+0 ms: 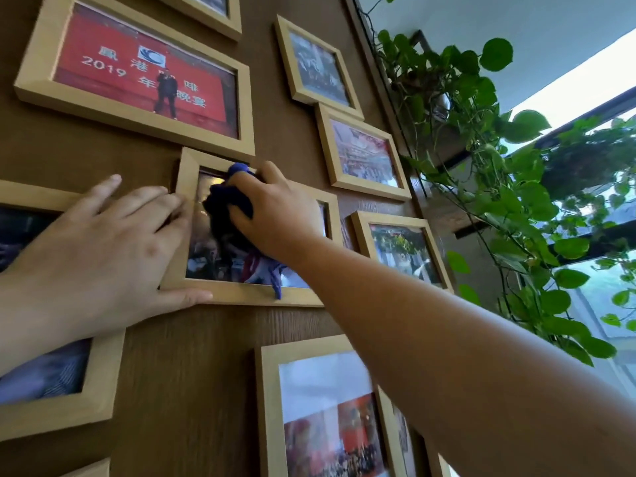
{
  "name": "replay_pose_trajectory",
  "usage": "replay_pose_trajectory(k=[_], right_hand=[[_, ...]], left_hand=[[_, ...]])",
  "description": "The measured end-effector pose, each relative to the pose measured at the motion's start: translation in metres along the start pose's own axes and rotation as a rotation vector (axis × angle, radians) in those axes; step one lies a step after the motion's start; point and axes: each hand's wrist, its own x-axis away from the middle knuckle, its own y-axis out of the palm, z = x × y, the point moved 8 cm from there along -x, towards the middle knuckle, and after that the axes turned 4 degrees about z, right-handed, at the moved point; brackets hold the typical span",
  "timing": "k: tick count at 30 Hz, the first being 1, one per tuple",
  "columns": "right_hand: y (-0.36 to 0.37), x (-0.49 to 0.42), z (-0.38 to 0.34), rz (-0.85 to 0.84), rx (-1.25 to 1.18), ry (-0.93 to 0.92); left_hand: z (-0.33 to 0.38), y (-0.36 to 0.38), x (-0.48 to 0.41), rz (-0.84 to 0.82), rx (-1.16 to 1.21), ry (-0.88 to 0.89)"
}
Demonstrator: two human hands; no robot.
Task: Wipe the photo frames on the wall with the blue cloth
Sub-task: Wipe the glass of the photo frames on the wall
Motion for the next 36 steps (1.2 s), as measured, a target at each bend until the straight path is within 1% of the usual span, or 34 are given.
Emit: replay_pose_trajectory(k=[6,9,13,15,19,21,23,25,29,30,33,36], right_hand=[[-0.005,0.025,0.056,-0.061,0.124,0.133],[-0.005,0.037,0.082,-0.073,0.18,0.241],[-0.002,0.039,0.087,-0.091,0.205,0.347],[-0.001,0.031,0.071,-0.088,0.166,0.32],[0.0,0.006,0.006,-0.062,0.056,0.056],[0.0,-0.002,-0.013,-0.059,0.024,0.011],[0.0,-0.002,-0.012,-0.054,0.015,0.024],[-0.001,0.01,0.004,-0.075,0.05,0.058],[-0.006,0.047,0.068,-0.173,0.228,0.28],[-0.007,0.054,0.078,-0.208,0.28,0.306],[-0.007,0.059,0.082,-0.276,0.339,0.281],[-0.007,0.048,0.061,-0.268,0.289,0.217]], left_hand=[[0.004,-0.01,0.004,-0.03,-0.029,0.006],[0.006,-0.017,0.006,-0.053,-0.021,-0.007],[0.008,-0.025,0.007,-0.098,-0.011,-0.03],[0.008,-0.026,0.006,-0.096,-0.02,-0.018],[0.007,-0.026,0.006,-0.075,0.006,-0.01],[0.007,-0.025,0.007,-0.077,0.011,-0.023],[0.007,-0.025,0.007,-0.093,0.006,-0.041],[0.007,-0.024,0.006,-0.116,-0.007,-0.049],[0.006,-0.023,0.006,-0.143,-0.023,-0.056],[0.006,-0.022,0.006,-0.149,-0.03,-0.056],[0.007,-0.02,0.006,-0.15,-0.033,-0.059],[0.007,-0.019,0.006,-0.155,-0.026,-0.057]])
